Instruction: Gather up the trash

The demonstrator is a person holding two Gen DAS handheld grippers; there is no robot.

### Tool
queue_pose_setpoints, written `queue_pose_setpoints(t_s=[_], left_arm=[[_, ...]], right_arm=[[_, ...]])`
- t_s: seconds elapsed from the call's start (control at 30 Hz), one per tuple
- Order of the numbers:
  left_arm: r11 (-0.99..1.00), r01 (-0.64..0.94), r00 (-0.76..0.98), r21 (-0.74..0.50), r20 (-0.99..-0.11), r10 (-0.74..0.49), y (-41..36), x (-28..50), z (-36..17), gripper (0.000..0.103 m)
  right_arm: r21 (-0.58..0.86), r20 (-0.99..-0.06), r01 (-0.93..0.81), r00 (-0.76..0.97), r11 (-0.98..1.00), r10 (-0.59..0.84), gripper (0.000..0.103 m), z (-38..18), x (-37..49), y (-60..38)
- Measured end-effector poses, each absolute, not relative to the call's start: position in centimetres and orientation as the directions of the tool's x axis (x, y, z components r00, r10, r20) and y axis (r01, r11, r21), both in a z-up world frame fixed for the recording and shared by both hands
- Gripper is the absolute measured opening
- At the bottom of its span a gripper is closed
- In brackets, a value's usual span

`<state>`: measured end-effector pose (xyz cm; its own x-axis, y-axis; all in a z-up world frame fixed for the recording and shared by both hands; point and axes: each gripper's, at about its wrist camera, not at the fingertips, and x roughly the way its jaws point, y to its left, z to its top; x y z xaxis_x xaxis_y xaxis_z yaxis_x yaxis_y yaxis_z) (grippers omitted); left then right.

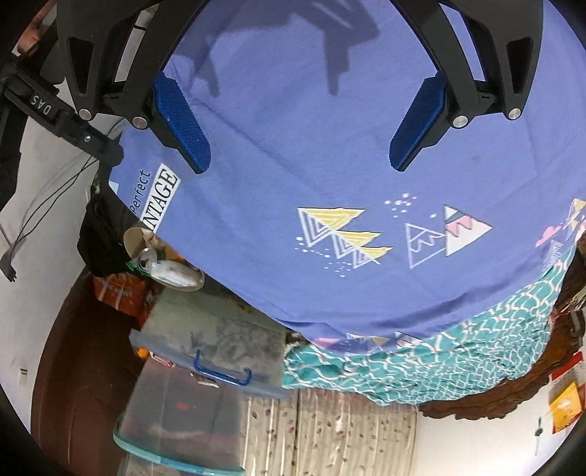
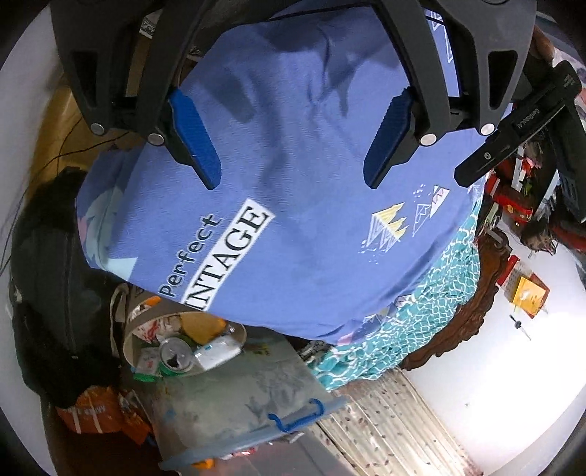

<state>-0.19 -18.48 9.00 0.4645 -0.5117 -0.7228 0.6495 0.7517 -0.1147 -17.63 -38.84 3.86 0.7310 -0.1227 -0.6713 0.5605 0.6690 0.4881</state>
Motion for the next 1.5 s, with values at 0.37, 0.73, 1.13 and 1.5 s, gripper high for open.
queue_pose_setpoints(t_s=[0.37,0.73,1.13,1.5], left_arm=[[0.759,0.648,0.541,-0.061,-0.665,-0.515,-16.3,-2.4,10.5,0.094],[0.762,0.647,0.577,-0.034,-0.632,-0.517,-16.5,-3.8,11.4,0.094],[0.809,0.587,0.626,-0.031,-0.616,-0.478,-16.2,-3.3,11.5,0.094],[0.791,0.61,0.621,0.037,-0.643,-0.449,-17.2,-3.4,10.7,0.094]], right_arm=[[0.453,-0.64,0.583,0.739,0.674,-0.209,0.089,5.9,-18.6,-36.0],[0.453,-0.611,0.612,0.742,0.648,-0.274,0.094,6.5,-19.8,-35.5],[0.464,-0.596,0.622,0.746,0.631,-0.297,0.097,6.2,-20.3,-35.6],[0.47,-0.606,0.625,0.742,0.624,-0.286,0.097,5.7,-20.1,-35.8]])
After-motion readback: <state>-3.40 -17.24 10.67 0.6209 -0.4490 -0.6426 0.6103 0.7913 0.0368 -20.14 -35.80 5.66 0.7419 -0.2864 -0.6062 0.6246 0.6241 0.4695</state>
